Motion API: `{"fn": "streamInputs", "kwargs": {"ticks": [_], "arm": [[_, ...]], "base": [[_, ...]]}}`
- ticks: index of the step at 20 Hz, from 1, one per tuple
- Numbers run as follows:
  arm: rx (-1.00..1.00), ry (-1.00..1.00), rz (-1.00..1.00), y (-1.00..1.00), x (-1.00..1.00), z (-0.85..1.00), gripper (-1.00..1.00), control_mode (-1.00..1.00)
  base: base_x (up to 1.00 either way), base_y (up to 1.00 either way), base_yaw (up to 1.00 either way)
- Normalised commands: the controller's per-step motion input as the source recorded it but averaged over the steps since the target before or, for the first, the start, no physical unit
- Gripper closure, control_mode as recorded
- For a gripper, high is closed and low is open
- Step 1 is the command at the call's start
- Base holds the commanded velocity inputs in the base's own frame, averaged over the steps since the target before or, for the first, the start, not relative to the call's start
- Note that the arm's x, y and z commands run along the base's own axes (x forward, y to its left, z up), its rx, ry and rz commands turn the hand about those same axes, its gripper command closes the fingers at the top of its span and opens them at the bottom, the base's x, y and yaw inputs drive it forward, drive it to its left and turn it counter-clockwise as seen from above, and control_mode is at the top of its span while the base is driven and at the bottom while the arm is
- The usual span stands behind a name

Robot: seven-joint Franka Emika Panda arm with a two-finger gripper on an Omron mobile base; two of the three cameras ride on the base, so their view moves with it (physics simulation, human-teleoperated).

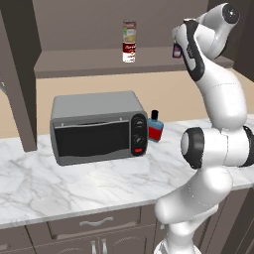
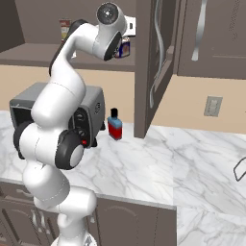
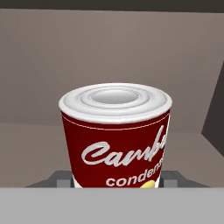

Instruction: Stack two cans on top of the other two cans in the cabinet.

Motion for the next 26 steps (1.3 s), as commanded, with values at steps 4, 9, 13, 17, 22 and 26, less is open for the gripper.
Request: {"fn": "streamInputs", "kwargs": {"ticks": [4,9,13,17,22,26], "arm": [[0.0,0.0,0.0,0.14,0.23,-0.03,1.0,-1.0],[0.0,0.0,0.0,0.13,0.2,0.0,1.0,-1.0],[0.0,0.0,0.0,0.05,0.12,0.0,1.0,-1.0],[0.0,0.0,0.0,0.0,0.08,0.0,1.0,-1.0],[0.0,0.0,0.0,0.0,0.06,-0.06,1.0,-1.0],[0.0,0.0,0.0,0.0,0.06,-0.12,1.0,-1.0]], "base": [[0.0,0.0,0.0],[0.0,0.0,0.0],[0.0,0.0,0.0],[0.0,0.0,0.0],[0.0,0.0,0.0],[0.0,0.0,0.0]]}}
